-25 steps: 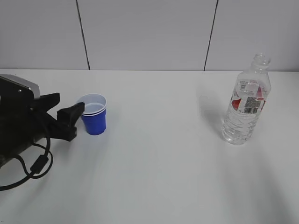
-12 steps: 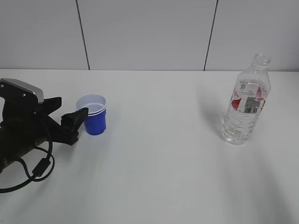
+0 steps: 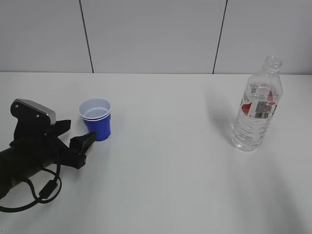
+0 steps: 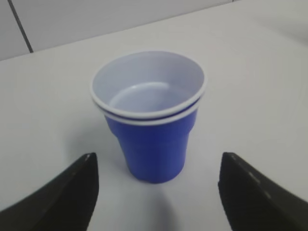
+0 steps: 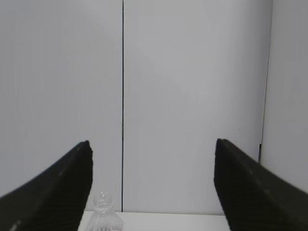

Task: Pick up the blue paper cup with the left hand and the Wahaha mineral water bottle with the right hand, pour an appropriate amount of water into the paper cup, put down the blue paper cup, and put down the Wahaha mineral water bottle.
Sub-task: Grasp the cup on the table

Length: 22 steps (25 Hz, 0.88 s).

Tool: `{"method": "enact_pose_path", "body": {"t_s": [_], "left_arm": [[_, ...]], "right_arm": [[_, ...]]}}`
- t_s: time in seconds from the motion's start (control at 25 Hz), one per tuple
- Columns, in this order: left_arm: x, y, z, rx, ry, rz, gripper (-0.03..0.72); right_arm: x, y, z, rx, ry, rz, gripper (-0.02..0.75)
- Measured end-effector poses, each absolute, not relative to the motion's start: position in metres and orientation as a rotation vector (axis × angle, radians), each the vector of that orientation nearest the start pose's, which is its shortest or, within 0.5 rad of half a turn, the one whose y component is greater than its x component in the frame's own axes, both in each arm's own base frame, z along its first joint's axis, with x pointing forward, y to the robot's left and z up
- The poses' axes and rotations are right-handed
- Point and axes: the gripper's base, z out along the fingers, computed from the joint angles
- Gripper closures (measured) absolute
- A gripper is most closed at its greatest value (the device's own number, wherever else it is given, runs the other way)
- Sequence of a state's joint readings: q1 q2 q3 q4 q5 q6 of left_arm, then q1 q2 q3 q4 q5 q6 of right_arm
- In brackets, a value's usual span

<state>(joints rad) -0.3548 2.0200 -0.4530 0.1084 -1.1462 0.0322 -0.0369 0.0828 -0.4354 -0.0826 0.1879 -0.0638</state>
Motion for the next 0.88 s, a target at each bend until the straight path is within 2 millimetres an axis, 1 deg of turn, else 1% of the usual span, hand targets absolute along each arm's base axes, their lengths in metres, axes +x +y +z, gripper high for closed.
{"method": "enact_pose_path", "body": {"t_s": [0.16, 0.44, 0.72, 0.88], "left_arm": [[0.265, -0.108, 0.070, 0.483, 1.898, -0.279, 0.101], [0.277, -0.111, 0.070, 0.467, 1.873, -0.274, 0.101], [0.282, -0.112, 0.052, 0.465, 1.912, -0.267, 0.101], [0.286, -0.114, 0.051, 0.465, 1.903, -0.269, 0.101]], "right_arm": [[0.027, -0.002, 0.334, -0.058, 1.317, -0.164, 0.150], [0.027, -0.002, 0.334, -0.057, 1.317, -0.162, 0.150], [0.027, -0.002, 0.334, -0.056, 1.317, -0.161, 0.151], [0.027, -0.002, 0.334, -0.056, 1.317, -0.161, 0.151]]}}
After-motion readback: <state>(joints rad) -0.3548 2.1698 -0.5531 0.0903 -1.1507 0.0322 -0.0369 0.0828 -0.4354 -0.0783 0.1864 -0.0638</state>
